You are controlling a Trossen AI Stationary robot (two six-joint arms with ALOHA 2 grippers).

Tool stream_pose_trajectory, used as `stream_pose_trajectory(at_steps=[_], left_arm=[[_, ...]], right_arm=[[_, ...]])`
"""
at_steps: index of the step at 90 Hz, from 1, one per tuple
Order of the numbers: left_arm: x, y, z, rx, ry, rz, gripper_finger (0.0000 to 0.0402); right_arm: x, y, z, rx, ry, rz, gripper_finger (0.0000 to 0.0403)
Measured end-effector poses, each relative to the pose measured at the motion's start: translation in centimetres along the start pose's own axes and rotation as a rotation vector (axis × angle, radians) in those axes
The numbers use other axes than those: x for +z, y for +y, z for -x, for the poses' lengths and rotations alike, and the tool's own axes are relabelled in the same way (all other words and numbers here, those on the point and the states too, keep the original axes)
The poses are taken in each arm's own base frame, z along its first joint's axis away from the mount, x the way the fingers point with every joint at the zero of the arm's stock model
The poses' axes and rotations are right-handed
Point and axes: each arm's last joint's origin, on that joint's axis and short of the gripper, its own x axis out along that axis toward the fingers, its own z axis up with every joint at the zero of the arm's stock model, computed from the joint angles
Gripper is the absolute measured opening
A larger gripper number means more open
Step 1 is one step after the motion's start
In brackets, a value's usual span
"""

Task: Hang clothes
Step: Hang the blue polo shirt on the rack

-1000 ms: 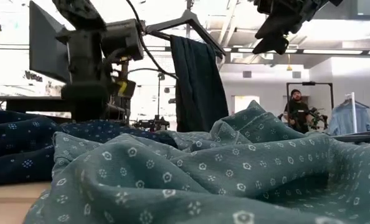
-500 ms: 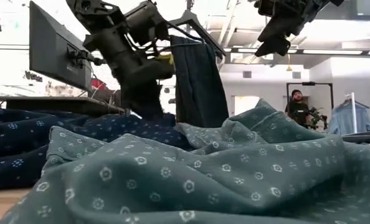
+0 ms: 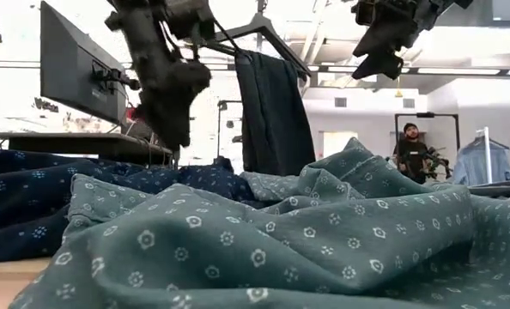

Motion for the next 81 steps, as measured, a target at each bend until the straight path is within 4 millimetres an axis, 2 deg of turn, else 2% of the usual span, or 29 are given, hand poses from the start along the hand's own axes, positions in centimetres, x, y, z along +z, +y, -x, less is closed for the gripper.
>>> stream_pose_trajectory(at_steps=[14,20,33,50,64,81], left_arm=[[-2.8,-0.4,1.9,0.006,0.059,0.047,0.0150],[-4.2,-0.5,2.1,0.015,0.098,0.052,0.0150],[-7.4,-0.5,2.0,0.018,0.160,0.075,0.0150],[-11.5,0.2,1.5,-0.034,0.158,0.099,0.0150],[-13.8,0.6,1.3,-0.202,0.074,0.151,0.0150],[-16.4,1.3,0.3,-0.204,0.109,0.122,0.0150]], right_arm=[[-0.2,-0.1,-1.4,0.029,-0.060,-0.037,0.0222],[-0.6,0.0,-2.3,0.041,-0.052,-0.055,0.0222],[-1.0,1.5,-5.0,0.095,-0.009,-0.061,0.0222],[-2.0,3.9,-10.6,0.172,0.030,-0.134,0.0222],[-2.4,6.4,-15.4,0.221,0.069,-0.205,0.0222],[-2.4,9.8,-20.8,0.262,0.111,-0.194,0.0222]])
